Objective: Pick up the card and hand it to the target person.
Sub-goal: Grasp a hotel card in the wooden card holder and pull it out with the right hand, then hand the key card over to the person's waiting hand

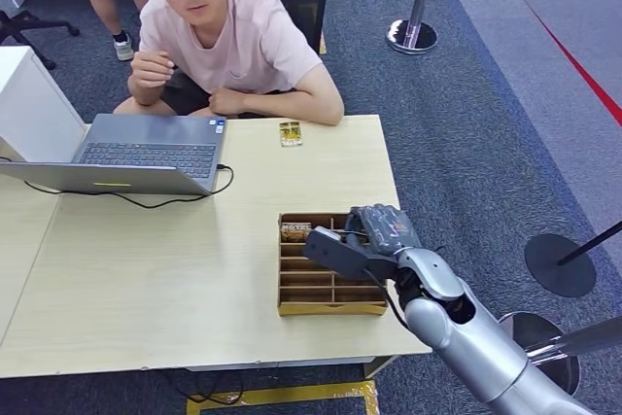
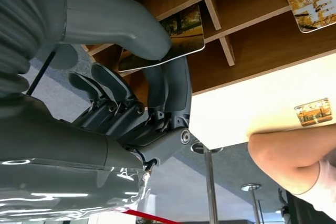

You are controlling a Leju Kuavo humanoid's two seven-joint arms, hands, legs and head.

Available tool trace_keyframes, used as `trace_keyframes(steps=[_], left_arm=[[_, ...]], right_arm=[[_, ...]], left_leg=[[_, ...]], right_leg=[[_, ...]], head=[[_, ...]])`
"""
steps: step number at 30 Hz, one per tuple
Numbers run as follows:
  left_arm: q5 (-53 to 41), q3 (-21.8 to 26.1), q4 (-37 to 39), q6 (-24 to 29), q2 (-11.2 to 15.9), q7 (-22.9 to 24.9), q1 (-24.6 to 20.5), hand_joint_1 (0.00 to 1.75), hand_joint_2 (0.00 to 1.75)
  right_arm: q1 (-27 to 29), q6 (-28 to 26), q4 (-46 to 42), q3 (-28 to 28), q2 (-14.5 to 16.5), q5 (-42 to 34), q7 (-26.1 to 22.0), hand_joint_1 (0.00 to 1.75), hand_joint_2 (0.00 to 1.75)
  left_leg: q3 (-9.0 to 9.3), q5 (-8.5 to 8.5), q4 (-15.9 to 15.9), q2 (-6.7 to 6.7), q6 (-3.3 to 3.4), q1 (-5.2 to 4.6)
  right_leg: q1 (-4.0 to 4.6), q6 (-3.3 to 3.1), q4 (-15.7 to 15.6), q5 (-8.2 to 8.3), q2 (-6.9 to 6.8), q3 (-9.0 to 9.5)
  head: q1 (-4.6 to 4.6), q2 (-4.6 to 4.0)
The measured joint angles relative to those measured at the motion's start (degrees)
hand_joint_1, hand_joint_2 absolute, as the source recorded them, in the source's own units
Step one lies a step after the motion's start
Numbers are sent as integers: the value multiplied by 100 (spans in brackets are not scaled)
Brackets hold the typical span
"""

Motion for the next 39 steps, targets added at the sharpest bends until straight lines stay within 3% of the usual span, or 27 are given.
trace_keyframes(steps=[10,14,16,20,32,39], left_arm=[[-11,0,-1,34,0,-82,0,0,0],[-18,0,-2,53,0,-234,0,0,175],[-15,2,-2,55,0,-296,0,0,175],[1,10,0,55,0,-301,1,0,0],[-19,11,-1,39,0,-234,-4,0,0],[-91,9,-1,25,0,-184,-36,0,0]], right_arm=[[-2,-516,-91,-103,4,-181,-695,161,175],[-10,-574,-259,-182,7,-232,-791,162,175],[-10,-575,-328,-220,8,-243,-820,161,175],[-10,-576,-467,-270,16,-265,-919,163,175],[-252,-785,-690,-288,245,-255,-1401,160,175],[-657,-832,-365,-234,531,-81,-1490,162,175]], left_leg=[[0,0,0,0,0,0],[0,0,0,0,0,0],[0,0,0,0,0,0],[-1,0,0,0,0,0],[-1,0,0,0,0,0],[-1,1,0,0,0,0]], right_leg=[[0,0,0,0,0,0],[0,0,0,0,0,0],[0,0,0,0,0,0],[0,0,0,0,0,0],[0,0,1,0,0,1],[0,-1,2,1,0,1]], head=[[1,1],[1,-1],[0,-1],[1,0],[1,-1],[1,1]])
